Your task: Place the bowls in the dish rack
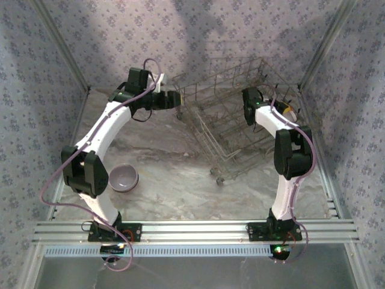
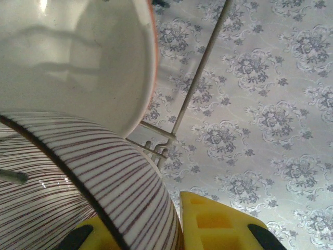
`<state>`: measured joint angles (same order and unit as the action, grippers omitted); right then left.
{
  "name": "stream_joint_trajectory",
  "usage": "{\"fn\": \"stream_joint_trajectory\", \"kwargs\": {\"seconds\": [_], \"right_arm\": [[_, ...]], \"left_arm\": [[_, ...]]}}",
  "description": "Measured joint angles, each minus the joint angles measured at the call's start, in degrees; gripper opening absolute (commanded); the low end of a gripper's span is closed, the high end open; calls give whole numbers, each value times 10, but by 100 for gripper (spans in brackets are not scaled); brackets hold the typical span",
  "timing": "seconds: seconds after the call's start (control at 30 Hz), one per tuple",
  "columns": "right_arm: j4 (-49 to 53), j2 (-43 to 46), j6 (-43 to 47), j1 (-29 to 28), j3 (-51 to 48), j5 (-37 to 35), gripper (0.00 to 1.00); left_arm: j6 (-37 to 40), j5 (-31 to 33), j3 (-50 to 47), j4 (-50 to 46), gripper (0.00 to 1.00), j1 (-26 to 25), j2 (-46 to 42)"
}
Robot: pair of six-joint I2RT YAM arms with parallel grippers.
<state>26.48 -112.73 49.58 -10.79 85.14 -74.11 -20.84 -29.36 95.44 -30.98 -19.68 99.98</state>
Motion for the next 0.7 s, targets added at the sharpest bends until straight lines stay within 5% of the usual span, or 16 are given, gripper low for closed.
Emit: {"fn": "stream_joint_trajectory", "kwargs": {"seconds": [0.7], "right_arm": [[-30, -38, 60, -10, 71, -11, 0]], "left_arm": [[4, 0, 21, -11, 68, -3, 18]]}}
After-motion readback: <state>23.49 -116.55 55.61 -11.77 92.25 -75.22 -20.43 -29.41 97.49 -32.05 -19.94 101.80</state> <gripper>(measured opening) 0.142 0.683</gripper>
